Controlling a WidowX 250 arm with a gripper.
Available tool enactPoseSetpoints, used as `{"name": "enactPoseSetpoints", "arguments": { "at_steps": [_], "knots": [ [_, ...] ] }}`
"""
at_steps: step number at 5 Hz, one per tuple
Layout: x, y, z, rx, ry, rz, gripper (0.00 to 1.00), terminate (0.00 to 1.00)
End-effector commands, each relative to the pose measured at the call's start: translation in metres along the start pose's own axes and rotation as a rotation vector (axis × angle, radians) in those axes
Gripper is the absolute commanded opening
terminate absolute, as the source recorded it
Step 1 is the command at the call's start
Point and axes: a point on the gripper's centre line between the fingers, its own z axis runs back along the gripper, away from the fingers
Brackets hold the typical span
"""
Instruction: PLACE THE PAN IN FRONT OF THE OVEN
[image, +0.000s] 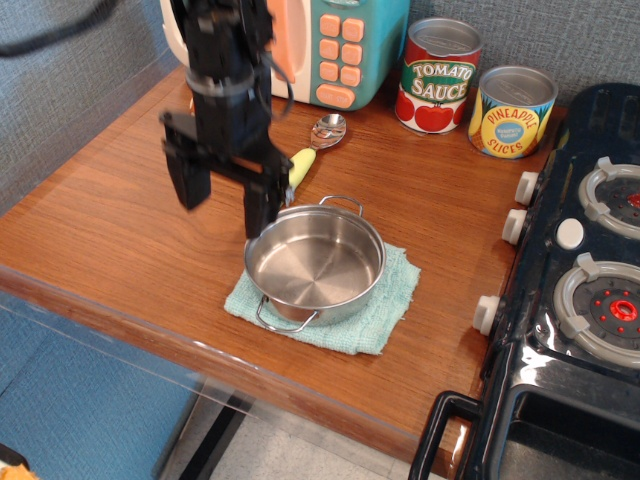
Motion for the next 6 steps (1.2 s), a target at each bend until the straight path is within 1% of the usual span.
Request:
{"name": "enactPoseSetpoints", "arguments": {
  "at_steps": [1,2,3,5,6],
  "knots": [
    [0.001,-0.014,-0.003,0.0,-0.09,0.043,1.0,0.0],
    [0.002,-0.02,-0.007,-0.004,-0.094,0.04,1.0,0.0],
    [0.004,-0.023,-0.006,-0.005,-0.106,0.039,0.0,0.0],
    [0.013,-0.022,-0.007,-0.012,-0.097,0.045,0.0,0.0],
    [0.023,-0.016,0.01,-0.038,-0.123,0.05,0.0,0.0]
  ]
}}
